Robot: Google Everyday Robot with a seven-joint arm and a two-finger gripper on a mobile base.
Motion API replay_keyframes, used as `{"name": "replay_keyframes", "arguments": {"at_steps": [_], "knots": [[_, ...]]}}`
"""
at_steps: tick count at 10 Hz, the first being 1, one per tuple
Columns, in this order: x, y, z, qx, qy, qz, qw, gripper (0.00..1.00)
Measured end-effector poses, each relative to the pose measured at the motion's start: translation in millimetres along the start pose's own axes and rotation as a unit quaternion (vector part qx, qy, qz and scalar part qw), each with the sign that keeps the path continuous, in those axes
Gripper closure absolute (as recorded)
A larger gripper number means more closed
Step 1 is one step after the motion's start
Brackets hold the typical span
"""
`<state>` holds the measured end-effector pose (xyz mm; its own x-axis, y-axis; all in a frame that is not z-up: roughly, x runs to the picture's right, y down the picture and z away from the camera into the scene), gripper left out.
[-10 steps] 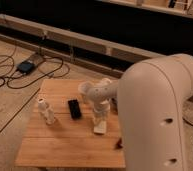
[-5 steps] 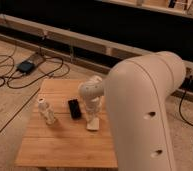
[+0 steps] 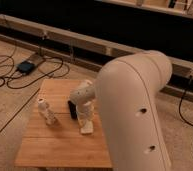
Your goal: Wipe the white sponge on the table
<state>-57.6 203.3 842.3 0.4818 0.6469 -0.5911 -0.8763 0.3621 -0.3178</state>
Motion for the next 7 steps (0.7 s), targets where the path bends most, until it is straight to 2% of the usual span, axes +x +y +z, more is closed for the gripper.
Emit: {"name": "replay_keyframes", "arguments": {"at_steps": [3, 7], "knots": [[26, 22, -3, -0.008, 0.011, -0.026, 0.9996, 1.00], [67, 20, 4, -0.003, 0.043, -0.042, 0.9982, 1.00]]}}
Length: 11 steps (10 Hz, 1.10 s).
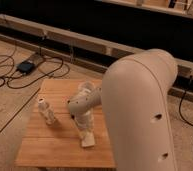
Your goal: Wipe the white sponge on the table
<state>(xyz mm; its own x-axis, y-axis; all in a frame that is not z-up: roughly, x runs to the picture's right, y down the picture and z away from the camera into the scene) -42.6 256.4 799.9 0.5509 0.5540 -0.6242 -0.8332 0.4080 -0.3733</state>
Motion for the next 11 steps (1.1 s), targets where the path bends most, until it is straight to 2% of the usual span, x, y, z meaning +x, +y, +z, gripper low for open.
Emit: {"name": "replay_keyframes", "arguments": {"at_steps": [4, 6, 11], "knots": [[22, -41, 8, 0.015, 0.011, 0.053, 0.9985, 1.00], [32, -66, 12, 0.019, 0.013, 0.087, 0.9959, 1.00], [37, -116, 13, 0.033, 0.013, 0.138, 0.9898, 1.00]]}}
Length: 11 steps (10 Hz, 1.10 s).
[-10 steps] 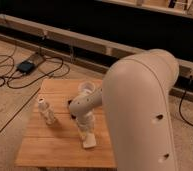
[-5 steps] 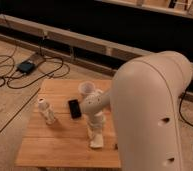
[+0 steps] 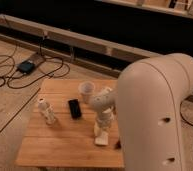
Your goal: Wipe the white sponge on the table
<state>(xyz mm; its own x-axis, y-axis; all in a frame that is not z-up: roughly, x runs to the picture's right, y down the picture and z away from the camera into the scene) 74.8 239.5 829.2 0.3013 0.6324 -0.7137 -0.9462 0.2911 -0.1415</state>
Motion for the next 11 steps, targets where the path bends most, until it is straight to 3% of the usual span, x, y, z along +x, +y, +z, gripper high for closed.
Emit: {"name": "replay_keyframes", "arguments": {"at_steps": [6, 11], "knots": [[-36, -35, -3, 0.021, -0.013, 0.013, 0.9996, 1.00], [-83, -32, -13, 0.028, -0.038, -0.001, 0.9989, 1.00]]}}
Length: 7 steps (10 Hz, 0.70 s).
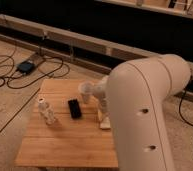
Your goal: Wipe the white sponge on the table
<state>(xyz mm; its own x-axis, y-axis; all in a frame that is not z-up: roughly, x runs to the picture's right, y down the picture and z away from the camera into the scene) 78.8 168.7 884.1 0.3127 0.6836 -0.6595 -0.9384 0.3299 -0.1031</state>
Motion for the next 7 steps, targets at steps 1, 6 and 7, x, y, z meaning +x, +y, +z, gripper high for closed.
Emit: {"name": "replay_keyframes", "arguments": {"at_steps": [1, 6, 7], "knots": [[-10, 7, -3, -0.001, -0.006, -0.006, 1.0000, 1.00], [-31, 57, -16, -0.019, -0.026, -0.056, 0.9979, 1.00], [-30, 73, -18, -0.028, -0.027, -0.069, 0.9968, 1.00]]}}
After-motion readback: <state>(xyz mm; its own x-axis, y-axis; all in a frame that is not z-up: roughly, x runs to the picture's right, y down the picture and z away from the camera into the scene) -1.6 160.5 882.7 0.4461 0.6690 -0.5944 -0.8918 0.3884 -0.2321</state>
